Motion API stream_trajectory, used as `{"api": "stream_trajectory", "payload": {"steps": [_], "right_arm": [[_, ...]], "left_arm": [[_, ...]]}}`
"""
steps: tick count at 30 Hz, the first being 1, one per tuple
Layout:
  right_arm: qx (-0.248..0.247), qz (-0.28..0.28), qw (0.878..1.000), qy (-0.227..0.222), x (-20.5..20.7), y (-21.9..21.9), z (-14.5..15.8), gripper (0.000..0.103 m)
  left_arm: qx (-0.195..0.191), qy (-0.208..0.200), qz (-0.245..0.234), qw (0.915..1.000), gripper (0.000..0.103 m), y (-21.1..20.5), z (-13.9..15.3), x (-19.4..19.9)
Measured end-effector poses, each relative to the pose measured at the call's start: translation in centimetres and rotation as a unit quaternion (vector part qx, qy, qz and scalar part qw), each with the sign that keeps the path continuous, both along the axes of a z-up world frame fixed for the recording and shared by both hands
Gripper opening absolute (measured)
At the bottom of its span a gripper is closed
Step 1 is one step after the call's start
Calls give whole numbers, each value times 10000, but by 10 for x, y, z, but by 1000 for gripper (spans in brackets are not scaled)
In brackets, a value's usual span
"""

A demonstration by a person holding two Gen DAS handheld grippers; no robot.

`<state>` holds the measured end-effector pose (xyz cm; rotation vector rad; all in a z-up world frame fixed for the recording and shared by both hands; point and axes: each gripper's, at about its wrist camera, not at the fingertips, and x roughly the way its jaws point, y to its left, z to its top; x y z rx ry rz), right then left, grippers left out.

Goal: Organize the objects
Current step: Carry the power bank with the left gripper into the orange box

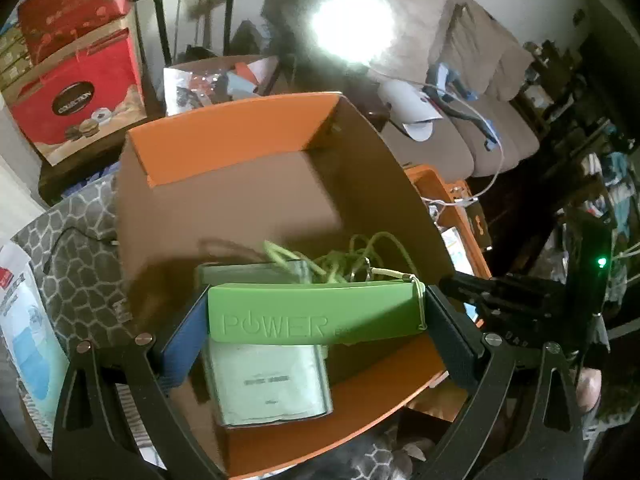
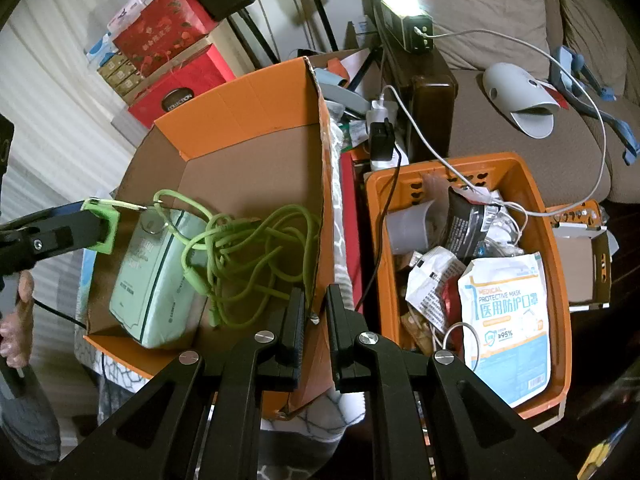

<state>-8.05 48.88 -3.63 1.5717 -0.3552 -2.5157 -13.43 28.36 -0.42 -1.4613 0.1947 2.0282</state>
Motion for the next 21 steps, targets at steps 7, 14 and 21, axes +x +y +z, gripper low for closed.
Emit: {"api": "stream_trajectory", "payload": {"steps": [7,14,21], "right_arm": [[-6,-3,10000,1,0,-1,0,10],[-6,-3,10000,1,0,0,0,10],[-10,-4,10000,2,0,0,0,10]], "left_arm": [[-12,-90,-149,9998,99,24,-9,9],[-50,-251,-249,9994,99,43,-24,13],[-183,-373,-284,9987,99,50,-41,13]]}}
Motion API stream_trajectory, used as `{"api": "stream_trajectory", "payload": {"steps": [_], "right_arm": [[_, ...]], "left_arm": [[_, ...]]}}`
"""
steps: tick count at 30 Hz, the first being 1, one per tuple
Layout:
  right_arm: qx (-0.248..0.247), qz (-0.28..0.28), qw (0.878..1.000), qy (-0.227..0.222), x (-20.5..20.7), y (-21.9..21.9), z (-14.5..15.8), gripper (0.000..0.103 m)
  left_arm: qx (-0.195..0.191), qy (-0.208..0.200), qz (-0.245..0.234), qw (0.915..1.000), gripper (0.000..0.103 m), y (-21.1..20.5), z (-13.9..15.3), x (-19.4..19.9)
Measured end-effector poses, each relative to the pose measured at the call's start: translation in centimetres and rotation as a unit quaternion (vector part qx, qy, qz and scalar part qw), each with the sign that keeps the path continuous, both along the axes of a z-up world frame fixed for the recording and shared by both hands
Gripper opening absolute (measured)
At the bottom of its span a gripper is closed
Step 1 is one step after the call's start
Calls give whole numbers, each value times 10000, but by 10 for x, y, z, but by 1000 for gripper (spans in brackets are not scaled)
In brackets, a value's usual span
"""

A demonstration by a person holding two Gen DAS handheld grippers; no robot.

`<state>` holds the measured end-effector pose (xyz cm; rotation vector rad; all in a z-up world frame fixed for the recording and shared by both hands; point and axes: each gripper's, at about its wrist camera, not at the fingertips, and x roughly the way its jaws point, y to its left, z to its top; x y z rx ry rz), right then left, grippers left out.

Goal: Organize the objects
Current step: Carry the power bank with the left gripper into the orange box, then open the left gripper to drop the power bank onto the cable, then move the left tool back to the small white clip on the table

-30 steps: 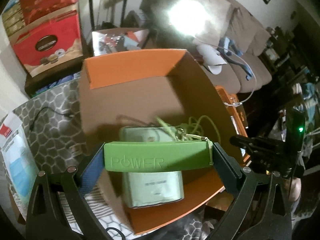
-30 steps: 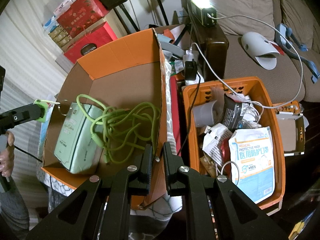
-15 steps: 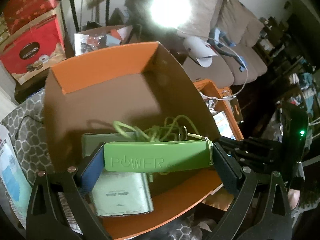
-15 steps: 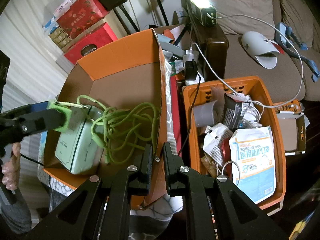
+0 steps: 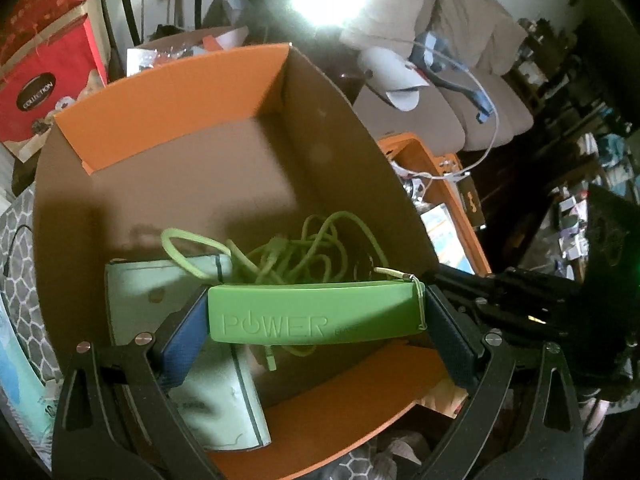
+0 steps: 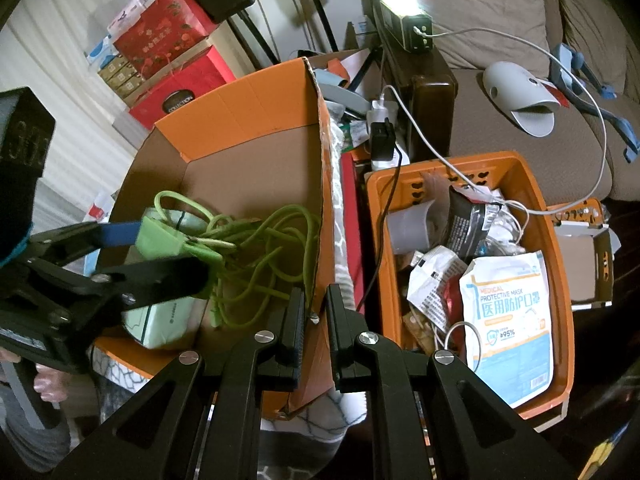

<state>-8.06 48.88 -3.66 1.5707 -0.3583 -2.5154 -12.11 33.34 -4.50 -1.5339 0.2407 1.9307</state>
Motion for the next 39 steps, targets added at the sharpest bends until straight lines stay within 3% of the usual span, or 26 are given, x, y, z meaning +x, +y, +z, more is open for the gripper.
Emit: {"api": "stream_trajectory", "payload": {"steps": [18,29,39], "right_arm": [[-2,0,10000,-2,0,0,0,10],[-3,-13,10000,-12,1,-4,-3,10],[-21,-23,10000,-1,1,-4,-3,10]], "left_arm": [[-91,-101,12,9999,100,-2,-8,-2],[163,6,27,9999,100,-18,19,0],[40,553,314,9980,100,-70,52,-7]]}}
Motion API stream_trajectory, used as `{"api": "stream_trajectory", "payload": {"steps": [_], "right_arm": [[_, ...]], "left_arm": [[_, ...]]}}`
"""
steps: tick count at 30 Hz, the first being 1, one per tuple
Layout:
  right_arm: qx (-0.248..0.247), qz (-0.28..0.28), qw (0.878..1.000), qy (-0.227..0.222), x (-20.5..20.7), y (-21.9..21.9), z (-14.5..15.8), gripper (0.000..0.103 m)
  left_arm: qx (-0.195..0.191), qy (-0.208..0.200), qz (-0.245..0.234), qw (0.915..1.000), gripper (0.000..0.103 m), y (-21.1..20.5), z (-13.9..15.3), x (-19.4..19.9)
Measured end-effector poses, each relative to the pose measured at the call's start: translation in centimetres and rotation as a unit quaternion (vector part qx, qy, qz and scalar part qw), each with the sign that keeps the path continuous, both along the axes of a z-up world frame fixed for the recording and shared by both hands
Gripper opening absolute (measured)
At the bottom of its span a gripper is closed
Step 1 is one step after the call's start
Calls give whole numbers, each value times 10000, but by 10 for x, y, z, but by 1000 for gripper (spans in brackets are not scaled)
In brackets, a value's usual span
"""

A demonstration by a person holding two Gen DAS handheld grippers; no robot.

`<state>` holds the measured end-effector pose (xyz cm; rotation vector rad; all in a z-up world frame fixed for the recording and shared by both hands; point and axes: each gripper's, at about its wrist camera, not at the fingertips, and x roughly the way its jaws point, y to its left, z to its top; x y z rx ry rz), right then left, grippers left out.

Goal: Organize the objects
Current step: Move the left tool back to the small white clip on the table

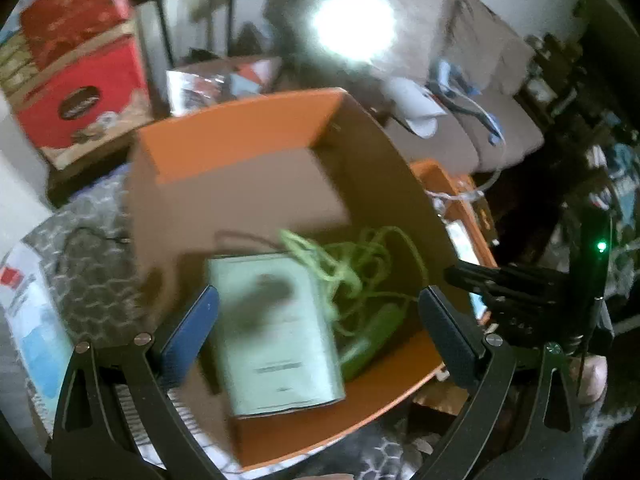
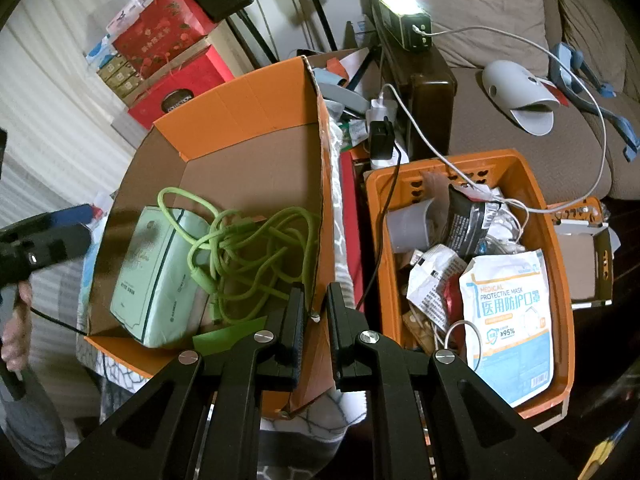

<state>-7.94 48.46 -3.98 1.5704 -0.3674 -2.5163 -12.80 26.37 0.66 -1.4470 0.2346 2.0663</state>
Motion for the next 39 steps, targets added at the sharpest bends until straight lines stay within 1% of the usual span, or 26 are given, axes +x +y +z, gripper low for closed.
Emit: {"api": "stream_trajectory", "payload": {"steps": [4,8,16,21,27,32,37,39], "right_arm": [[0,-2,10000,-2,0,0,0,10],[9,1,10000,-4,0,0,0,10],[17,-2,10000,-6,0,-1,0,10],[15,-3,10000,-7,0,0,0,10],[19,-14,10000,-14,0,1,-2,10],[32,-10,10000,-15,1,3,-2,10],[24,-18,10000,-24,0,7,-3,10],[23,-21,10000,-25,0,7,-3,10]], "left_arm": [[-46,148,341,9993,100,-35,7,-11],[-242,308,617,9973,100,-69,8,-22],[-583,310,956,9932,100,-124,-4,-38],[-662,214,1216,9901,100,-154,-13,-48],[-735,20,1399,9874,100,-172,-31,-58],[-806,-345,1440,9857,100,-170,-61,-69],[-647,-679,1540,9836,99,-166,-86,-80],[-605,-743,1583,9827,97,-165,-92,-83]]}}
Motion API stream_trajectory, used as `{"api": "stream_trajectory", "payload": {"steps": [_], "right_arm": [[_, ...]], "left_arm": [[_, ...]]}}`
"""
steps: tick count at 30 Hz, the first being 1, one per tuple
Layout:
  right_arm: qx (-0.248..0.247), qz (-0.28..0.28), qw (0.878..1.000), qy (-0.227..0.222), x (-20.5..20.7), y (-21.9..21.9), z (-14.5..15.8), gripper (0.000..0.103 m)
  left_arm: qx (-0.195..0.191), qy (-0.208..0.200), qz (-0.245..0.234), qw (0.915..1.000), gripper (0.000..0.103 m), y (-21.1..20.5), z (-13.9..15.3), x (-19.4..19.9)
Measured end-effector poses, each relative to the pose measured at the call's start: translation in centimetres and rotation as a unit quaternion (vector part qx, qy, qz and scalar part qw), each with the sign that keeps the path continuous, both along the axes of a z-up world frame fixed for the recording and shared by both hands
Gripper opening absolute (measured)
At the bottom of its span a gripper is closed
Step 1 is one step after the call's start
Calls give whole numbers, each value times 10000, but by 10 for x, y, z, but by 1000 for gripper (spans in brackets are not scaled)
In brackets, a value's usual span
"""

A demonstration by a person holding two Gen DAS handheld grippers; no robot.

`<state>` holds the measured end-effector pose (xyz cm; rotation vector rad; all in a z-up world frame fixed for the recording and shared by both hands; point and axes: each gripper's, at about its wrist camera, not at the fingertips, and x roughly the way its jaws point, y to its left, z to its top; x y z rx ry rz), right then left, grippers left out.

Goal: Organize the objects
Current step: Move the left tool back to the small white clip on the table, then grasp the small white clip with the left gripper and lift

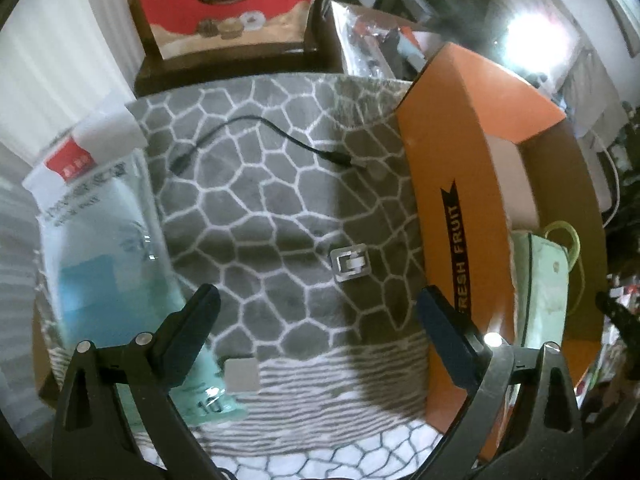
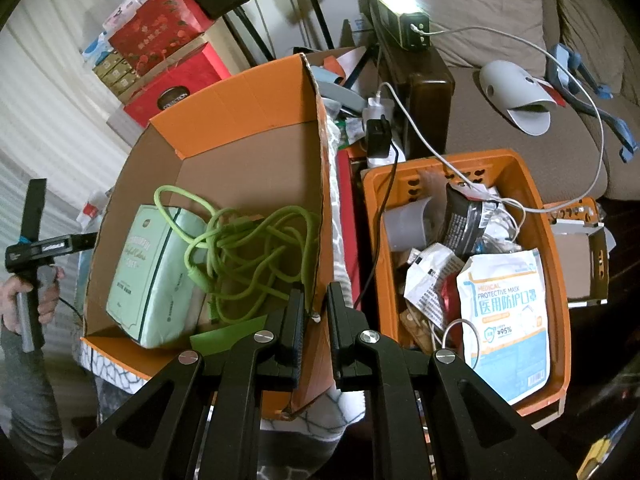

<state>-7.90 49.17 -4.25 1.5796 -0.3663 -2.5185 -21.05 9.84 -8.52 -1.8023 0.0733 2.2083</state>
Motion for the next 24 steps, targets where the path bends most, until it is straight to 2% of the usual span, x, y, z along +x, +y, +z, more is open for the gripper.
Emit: {"api": "stream_trajectory", "payload": {"steps": [5,12,19,24], "right_arm": [[1,-2,10000,0,1,1,0,10],[-6,-14,10000,-21,0,1,-1,10],[-12,-19,10000,-24,1,2,-1,10],[-15,-19,10000,-23,1,2,-1,10]], "left_arm": [[-23,-11,109,9999,89,5,-12,-5],[-5,-116,197,9997,60,13,-27,-8],[38,-153,296,9994,48,16,-34,-11],[77,-162,295,9994,32,17,-33,-13]]}}
